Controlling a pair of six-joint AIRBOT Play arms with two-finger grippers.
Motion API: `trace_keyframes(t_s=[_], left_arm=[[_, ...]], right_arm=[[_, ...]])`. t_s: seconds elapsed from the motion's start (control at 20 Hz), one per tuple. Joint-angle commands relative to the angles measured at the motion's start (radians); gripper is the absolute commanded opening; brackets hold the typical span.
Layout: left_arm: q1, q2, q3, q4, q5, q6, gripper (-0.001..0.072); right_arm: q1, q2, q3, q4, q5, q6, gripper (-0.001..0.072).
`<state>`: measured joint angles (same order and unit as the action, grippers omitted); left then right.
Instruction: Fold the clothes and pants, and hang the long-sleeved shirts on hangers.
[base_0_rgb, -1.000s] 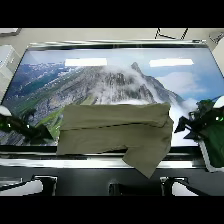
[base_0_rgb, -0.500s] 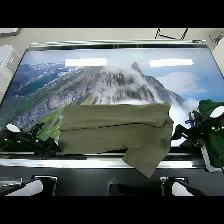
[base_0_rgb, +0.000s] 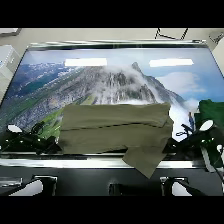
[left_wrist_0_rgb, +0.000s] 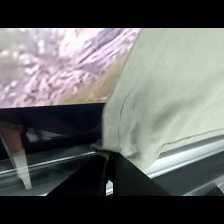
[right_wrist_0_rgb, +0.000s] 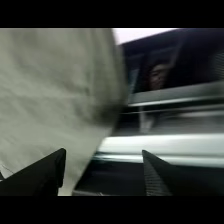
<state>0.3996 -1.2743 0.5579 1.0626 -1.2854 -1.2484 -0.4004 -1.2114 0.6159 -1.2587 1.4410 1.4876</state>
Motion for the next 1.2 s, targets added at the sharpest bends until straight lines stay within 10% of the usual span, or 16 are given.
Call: trace_keyframes(t_s=[0.0, 0.15, 0.35, 0.75, 1.15], left_arm=[[-0.001, 0.028, 0.0, -0.001, -0.013, 0.0, 0.0021], [-0.001, 0.039, 0.0, -0.001, -0.031, 0.0, 0.0021], [0.004, 0.039, 0.003, -0.001, -0.031, 0.0, 0.0021], [-0.028, 0.018, 0.277, -0.035, -0.016, -0.047, 0.0021], [-0.193, -0.416, 0.883, -0.035, -0.026, -0.199, 0.0022]], right_arm=[[0.0, 0.003, -0.099, 0.109, -0.114, -0.06, 0.0576], [0.0, 0.003, -0.106, 0.168, -0.177, -0.06, 0.048], [0.0, 0.003, -0.128, 0.183, -0.148, -0.066, 0.0038], [0.011, -0.048, 0.28, 0.231, -0.061, -0.056, 0.0035], [0.138, -0.523, 0.922, 0.258, -0.109, 0.066, 0.0037]])
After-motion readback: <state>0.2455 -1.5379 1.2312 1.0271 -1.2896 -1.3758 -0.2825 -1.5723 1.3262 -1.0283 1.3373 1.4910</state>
